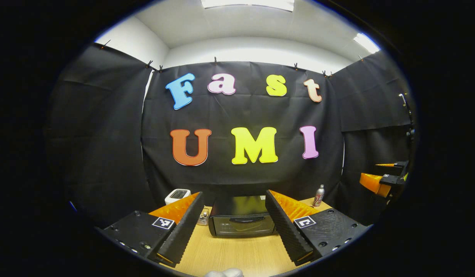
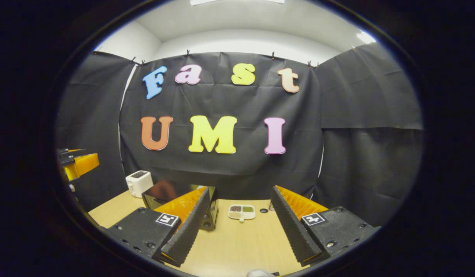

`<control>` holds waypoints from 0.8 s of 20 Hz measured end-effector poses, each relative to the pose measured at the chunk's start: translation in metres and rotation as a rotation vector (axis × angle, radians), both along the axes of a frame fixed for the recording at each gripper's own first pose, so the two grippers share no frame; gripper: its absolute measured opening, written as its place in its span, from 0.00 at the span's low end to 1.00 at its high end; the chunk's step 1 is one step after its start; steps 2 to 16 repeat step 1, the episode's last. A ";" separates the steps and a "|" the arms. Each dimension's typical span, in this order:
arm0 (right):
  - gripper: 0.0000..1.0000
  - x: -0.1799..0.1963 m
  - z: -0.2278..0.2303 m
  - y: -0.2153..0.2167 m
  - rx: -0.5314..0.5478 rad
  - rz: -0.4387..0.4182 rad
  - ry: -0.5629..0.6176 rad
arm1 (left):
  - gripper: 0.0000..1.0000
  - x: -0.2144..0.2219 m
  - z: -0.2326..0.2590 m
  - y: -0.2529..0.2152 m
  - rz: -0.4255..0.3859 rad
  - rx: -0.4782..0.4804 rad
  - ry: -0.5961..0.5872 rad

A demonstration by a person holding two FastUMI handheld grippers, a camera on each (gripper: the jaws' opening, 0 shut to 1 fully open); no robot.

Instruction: Open the electric oven with the left hand, put the food in, and close the electric oven.

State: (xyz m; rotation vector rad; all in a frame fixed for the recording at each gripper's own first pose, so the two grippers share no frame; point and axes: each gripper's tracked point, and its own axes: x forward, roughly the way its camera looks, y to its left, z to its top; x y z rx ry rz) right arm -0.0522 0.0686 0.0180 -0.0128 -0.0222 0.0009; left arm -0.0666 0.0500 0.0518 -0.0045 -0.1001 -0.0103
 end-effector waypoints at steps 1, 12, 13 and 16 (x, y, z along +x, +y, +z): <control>0.96 0.000 -0.001 -0.001 0.000 -0.002 -0.001 | 0.96 -0.002 0.001 0.000 -0.003 0.000 -0.003; 0.96 0.000 -0.001 -0.001 0.000 -0.002 -0.001 | 0.96 -0.002 0.001 0.000 -0.003 0.000 -0.003; 0.96 0.000 -0.001 -0.001 0.000 -0.002 -0.001 | 0.96 -0.002 0.001 0.000 -0.003 0.000 -0.003; 0.96 0.000 -0.001 -0.001 0.000 -0.002 -0.001 | 0.96 -0.002 0.001 0.000 -0.003 0.000 -0.003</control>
